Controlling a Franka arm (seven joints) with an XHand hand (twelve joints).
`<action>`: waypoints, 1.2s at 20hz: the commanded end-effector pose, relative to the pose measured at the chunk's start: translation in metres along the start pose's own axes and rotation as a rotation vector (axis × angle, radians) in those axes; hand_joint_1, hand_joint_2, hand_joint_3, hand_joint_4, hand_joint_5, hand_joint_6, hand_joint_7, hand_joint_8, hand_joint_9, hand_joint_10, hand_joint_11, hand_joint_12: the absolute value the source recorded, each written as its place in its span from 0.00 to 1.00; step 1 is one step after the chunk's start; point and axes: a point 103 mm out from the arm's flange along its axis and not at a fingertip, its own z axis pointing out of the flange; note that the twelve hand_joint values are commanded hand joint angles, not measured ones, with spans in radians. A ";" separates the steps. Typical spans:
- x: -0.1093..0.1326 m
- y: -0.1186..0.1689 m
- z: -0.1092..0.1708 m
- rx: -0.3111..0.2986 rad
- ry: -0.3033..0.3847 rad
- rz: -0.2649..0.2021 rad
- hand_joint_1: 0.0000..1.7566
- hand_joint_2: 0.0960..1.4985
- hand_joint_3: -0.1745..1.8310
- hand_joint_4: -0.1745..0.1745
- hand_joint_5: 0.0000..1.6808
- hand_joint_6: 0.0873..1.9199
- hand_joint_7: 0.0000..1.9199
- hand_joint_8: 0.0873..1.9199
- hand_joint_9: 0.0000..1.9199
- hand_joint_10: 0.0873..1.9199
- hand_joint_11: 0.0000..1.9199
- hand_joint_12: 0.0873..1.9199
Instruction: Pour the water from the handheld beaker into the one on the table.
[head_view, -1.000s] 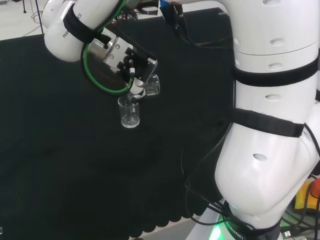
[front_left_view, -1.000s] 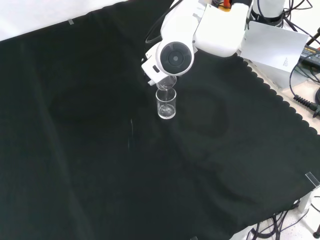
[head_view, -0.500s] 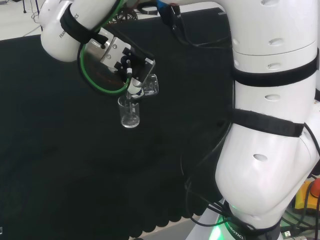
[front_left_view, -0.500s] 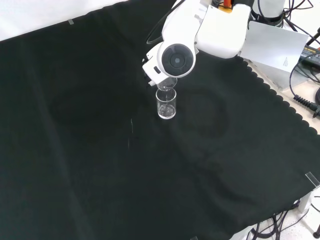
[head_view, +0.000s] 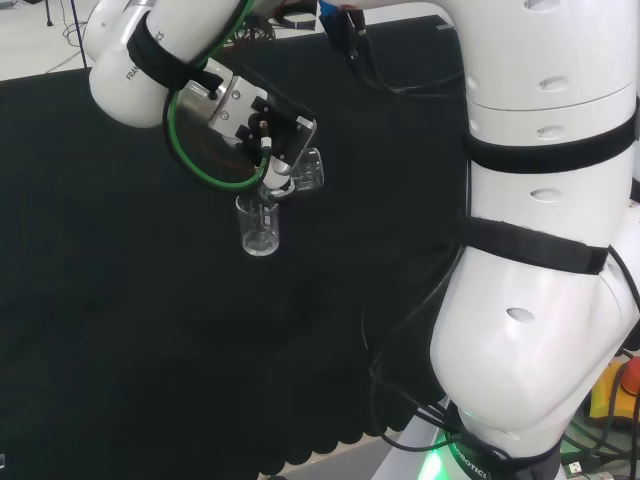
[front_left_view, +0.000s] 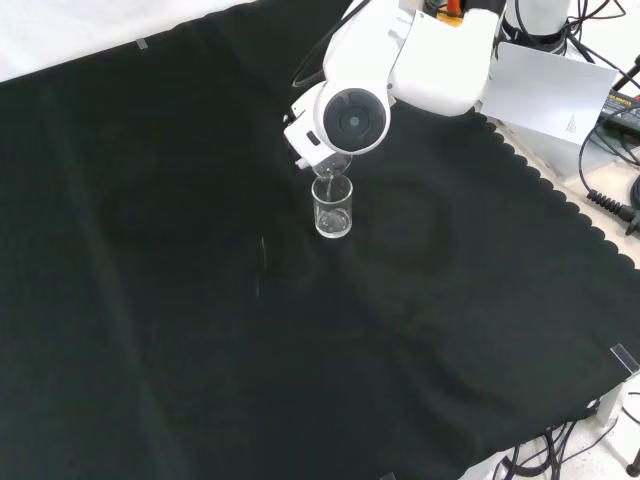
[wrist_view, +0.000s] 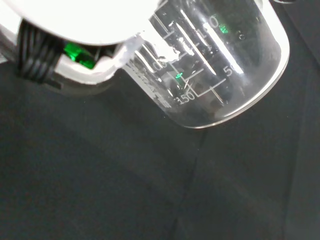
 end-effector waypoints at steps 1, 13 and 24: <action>0.009 -0.005 -0.013 0.006 -0.014 0.007 0.63 0.33 0.56 1.00 0.69 0.50 0.76 0.36 0.77 0.25 0.72 0.35; 0.009 -0.004 -0.013 0.012 -0.031 0.013 0.63 0.34 0.56 1.00 0.69 0.50 0.76 0.36 0.77 0.26 0.72 0.35; 0.006 -0.004 -0.011 0.014 -0.027 0.013 0.63 0.34 0.56 1.00 0.69 0.50 0.76 0.36 0.77 0.26 0.72 0.35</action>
